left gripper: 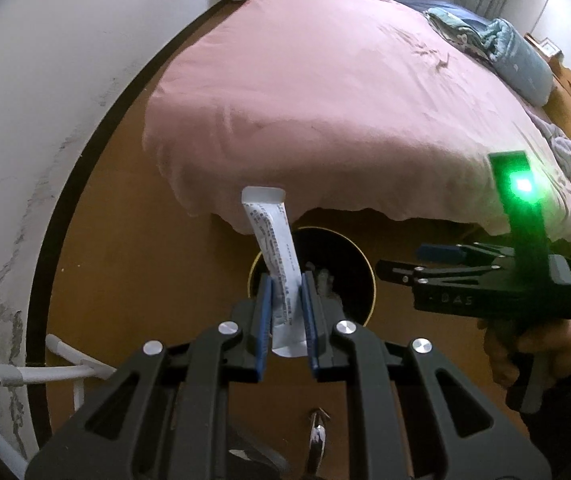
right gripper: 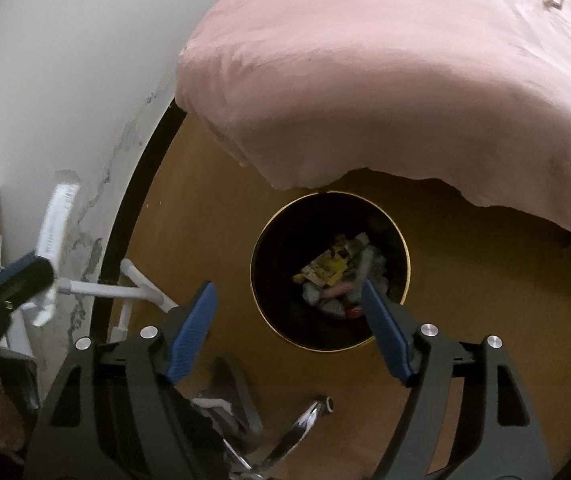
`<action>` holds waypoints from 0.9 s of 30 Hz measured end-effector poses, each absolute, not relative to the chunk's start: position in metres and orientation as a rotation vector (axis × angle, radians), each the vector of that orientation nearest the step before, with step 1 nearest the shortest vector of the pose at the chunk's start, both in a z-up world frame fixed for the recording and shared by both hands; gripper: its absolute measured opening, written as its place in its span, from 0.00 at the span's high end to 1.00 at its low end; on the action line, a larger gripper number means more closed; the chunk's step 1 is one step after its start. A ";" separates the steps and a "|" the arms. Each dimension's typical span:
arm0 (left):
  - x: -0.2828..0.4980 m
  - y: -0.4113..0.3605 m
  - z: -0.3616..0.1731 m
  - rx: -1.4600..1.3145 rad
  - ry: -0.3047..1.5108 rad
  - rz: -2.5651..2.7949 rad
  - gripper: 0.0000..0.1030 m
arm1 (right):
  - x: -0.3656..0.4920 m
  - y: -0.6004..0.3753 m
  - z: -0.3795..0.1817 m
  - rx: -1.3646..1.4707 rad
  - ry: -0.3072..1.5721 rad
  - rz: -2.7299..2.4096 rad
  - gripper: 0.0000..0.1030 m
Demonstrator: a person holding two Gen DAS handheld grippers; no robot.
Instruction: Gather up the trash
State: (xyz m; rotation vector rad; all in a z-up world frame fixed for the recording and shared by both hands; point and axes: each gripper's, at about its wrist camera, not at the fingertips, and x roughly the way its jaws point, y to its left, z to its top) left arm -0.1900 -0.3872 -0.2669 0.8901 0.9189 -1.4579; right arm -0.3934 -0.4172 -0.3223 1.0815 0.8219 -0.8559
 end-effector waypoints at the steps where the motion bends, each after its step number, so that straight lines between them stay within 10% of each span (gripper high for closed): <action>1: -0.193 -0.390 -0.270 0.898 0.926 -1.470 0.85 | -0.396 -0.417 -0.322 1.084 0.815 -0.861 0.28; 8: -0.219 -0.411 -0.281 0.926 0.943 -1.561 0.84 | -0.429 -0.412 -0.298 1.109 0.745 -0.936 0.25; 10: -0.226 -0.417 -0.285 0.953 0.965 -1.567 0.62 | -0.435 -0.409 -0.286 1.090 0.730 -0.956 0.23; 12: -0.227 -0.415 -0.280 0.945 0.932 -1.555 0.20 | -0.437 -0.407 -0.276 1.070 0.722 -0.971 0.21; 27: -0.080 -0.248 -0.129 0.634 0.743 -1.228 0.07 | -0.285 -0.367 -0.163 0.742 0.685 -0.765 0.13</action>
